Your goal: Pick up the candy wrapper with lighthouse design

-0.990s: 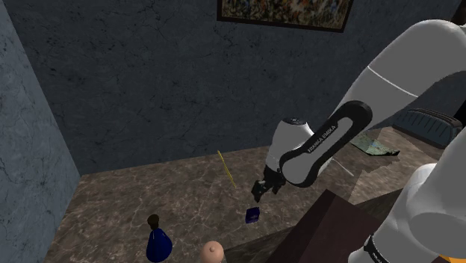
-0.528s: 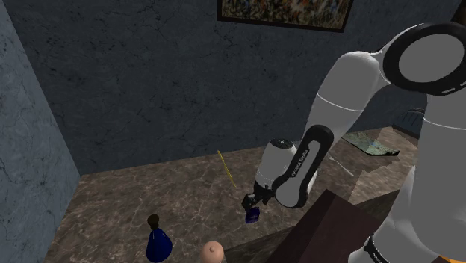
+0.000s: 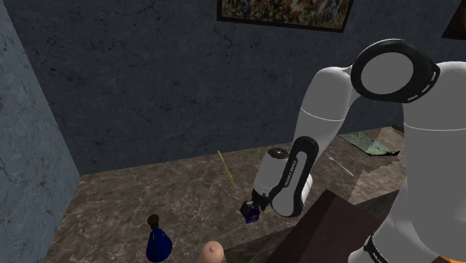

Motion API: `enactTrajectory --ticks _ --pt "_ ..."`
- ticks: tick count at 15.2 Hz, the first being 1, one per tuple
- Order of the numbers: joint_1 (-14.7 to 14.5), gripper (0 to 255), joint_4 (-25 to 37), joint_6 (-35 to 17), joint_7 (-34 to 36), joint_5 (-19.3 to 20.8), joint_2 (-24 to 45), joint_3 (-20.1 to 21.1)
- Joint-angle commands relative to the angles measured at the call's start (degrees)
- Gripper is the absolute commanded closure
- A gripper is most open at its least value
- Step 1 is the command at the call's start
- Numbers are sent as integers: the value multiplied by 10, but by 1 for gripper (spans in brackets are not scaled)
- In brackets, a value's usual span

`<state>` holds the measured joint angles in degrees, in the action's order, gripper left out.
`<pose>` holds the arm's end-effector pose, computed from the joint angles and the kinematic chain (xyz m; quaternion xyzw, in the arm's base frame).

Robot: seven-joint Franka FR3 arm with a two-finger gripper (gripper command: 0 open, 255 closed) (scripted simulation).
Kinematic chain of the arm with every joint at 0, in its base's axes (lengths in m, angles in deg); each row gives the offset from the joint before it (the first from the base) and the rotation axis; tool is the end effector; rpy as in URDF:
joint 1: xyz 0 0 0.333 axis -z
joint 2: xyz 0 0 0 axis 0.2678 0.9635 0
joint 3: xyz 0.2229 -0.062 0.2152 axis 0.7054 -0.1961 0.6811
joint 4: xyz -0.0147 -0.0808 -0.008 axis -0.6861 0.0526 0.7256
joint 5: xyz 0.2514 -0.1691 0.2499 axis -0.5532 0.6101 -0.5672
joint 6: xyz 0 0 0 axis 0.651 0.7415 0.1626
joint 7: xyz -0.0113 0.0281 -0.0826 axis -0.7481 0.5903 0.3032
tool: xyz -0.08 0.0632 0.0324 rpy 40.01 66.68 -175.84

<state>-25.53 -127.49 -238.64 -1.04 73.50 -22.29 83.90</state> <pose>0.3912 0.0822 0.1082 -0.9921 0.1094 -0.0568 0.0244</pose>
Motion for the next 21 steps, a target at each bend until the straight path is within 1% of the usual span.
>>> enactTrajectory --ticks 1,10,21 --pt "0 255 1 -3 0 0 3 0" --pt "0 255 1 -3 0 0 4 0" --pt "14 255 -33 88 -2 -3 -121 15"
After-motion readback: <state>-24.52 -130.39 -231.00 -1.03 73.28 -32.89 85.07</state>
